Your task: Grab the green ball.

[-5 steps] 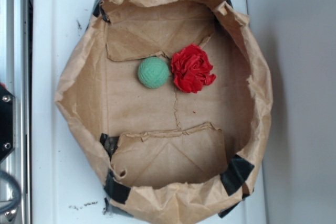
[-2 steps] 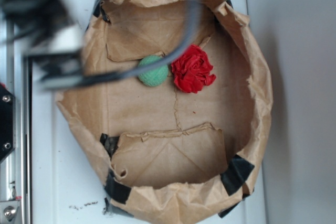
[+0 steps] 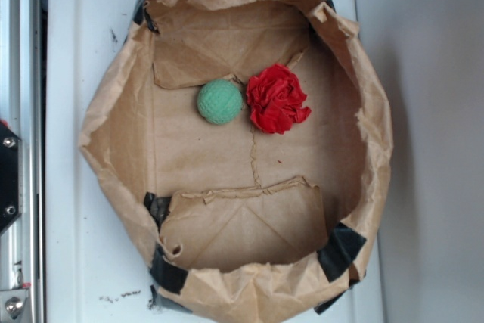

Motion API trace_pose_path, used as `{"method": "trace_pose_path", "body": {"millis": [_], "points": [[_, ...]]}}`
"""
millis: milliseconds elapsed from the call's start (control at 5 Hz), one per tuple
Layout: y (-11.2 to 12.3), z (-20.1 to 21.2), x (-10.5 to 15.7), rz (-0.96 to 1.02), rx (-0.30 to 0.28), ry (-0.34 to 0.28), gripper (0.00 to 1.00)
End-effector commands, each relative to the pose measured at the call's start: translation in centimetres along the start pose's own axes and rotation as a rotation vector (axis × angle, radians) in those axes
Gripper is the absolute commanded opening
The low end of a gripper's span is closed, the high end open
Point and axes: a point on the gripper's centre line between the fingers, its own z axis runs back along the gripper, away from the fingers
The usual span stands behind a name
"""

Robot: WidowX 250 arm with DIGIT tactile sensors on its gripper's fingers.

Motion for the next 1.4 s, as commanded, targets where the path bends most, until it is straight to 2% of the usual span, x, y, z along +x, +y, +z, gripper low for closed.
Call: {"method": "trace_pose_path", "body": {"millis": [0,200,400,600,800,1000,1200], "points": [[0.1,2.1,0.2,-0.001,0.035,-0.072,1.00],[-1.8,-0.7,0.6,-0.055,0.047,-0.087,1.00],[-4.8,-5.2,1.4,-0.157,0.118,-0.038,1.00],[-8.3,-8.2,-1.7,-0.176,0.148,-0.087,1.00],[-9.0,-10.0,-3.3,-0.174,0.133,-0.054,1.00],[-8.1,-11.9,-5.7,-0.147,0.164,-0.027,1.00],[-7.8,-11.7,-6.5,-0.149,0.104,0.007,1.00]]}}
